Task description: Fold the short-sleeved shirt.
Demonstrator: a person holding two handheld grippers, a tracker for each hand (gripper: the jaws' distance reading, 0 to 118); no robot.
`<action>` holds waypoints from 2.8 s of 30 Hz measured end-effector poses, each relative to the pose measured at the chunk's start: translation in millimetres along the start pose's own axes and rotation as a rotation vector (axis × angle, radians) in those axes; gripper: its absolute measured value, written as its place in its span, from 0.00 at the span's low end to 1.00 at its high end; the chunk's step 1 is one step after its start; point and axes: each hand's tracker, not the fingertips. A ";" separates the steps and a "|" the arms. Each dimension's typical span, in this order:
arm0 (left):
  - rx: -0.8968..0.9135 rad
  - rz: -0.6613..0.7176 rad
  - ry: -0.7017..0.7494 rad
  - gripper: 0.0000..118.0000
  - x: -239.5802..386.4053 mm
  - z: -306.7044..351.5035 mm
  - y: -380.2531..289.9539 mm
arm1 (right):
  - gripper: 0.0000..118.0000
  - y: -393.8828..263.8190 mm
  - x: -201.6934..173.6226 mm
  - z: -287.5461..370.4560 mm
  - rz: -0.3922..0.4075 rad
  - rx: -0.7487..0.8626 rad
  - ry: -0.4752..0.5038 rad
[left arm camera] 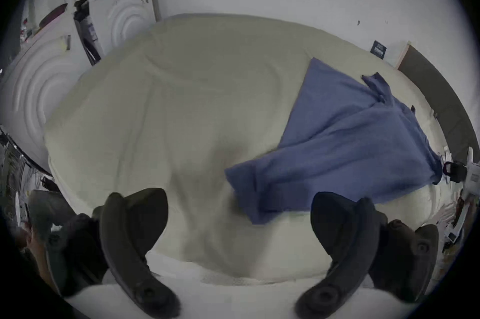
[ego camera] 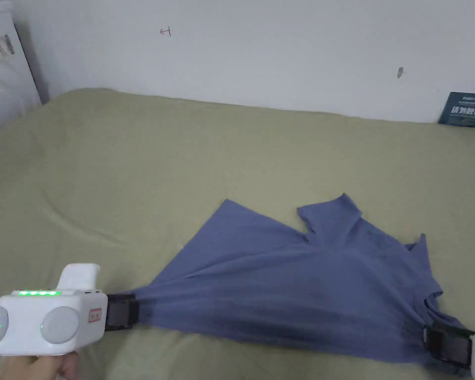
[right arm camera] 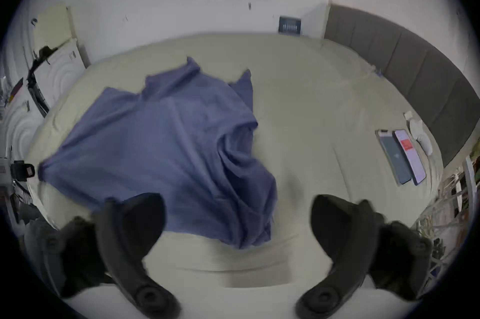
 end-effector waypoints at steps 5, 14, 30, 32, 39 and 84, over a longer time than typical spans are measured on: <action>0.067 -0.007 0.029 0.46 -11.6 37.6 -0.5 | 0.53 1.7 -22.3 37.0 0.054 0.068 0.064; 0.004 0.059 -0.095 0.09 -33.6 15.4 -2.1 | 0.00 -5.6 -71.9 59.4 0.094 0.098 0.115; -0.161 -0.093 -0.132 0.03 6.9 -57.3 17.8 | 0.00 5.6 -68.4 24.9 0.075 0.033 0.146; -0.156 -0.109 -0.110 0.03 10.7 -54.6 20.8 | 0.00 20.2 -66.6 13.1 0.057 0.025 0.150; -0.145 -0.078 -0.126 0.03 11.4 -53.5 23.7 | 0.00 91.5 -64.8 -53.8 0.094 0.017 0.158; 0.246 -0.054 -0.150 0.03 36.1 95.7 143.8 | 0.01 264.0 -16.0 82.4 0.243 0.275 0.092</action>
